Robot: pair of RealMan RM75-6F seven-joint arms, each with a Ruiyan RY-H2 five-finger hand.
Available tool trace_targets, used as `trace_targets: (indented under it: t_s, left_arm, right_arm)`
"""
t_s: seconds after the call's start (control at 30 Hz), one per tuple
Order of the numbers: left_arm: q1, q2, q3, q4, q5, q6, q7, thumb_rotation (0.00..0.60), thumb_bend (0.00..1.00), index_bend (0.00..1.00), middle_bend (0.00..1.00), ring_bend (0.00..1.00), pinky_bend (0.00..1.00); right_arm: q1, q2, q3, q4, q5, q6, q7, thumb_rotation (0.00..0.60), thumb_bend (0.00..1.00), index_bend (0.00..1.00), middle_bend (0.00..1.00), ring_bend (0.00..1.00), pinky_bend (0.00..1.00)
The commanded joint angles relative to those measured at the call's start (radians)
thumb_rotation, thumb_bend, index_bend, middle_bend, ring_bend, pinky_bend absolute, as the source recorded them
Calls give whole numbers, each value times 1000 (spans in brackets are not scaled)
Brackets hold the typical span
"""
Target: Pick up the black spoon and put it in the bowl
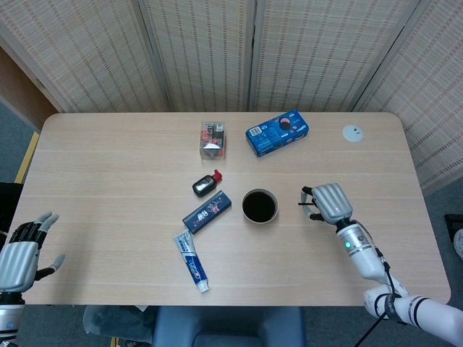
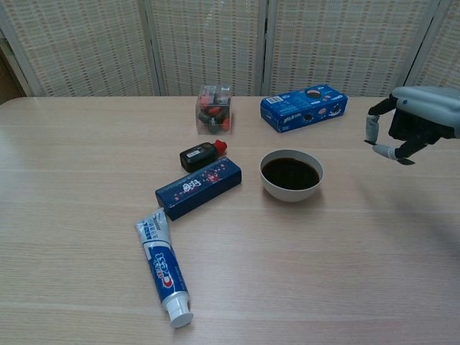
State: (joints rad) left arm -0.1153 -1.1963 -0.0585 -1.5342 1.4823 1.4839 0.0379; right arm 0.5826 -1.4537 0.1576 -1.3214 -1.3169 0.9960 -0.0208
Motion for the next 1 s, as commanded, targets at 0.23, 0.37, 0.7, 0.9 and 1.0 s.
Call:
trace_targets:
  t_s: [0.23,0.37,0.7,0.9,1.0]
  left_arm:
    - [6,15,-2,-15,-4,9,6,600,242,129,128,183,163]
    - [9,20,-3,-21,-3,16,6,600,242,128,128,182,163]
    - [20,24,0,-15,-8,20,-10,600,242,128,128,181,163]
    - [23,26,2,-9,-11,17,-23,600,242,128,128,181,163]
    - [24,27,2,-7,-13,15,-34,600,242,128,128,181,163]
  right_arm:
    - [8,82,75,-157,9,-44,326,600,520,652,1000,1000,1000]
    - [33,71,91,-175,11,-82,418,600,520,652,1000,1000,1000]
    - [117,-25,130,-96,48,-166,511,600,520,659,1000,1000,1000]
    - [167,-110,144,-1,75,-212,541,600,520,661,1000,1000,1000]
    - [189,-155,146,51,81,-234,561,600,520,661,1000,1000,1000]
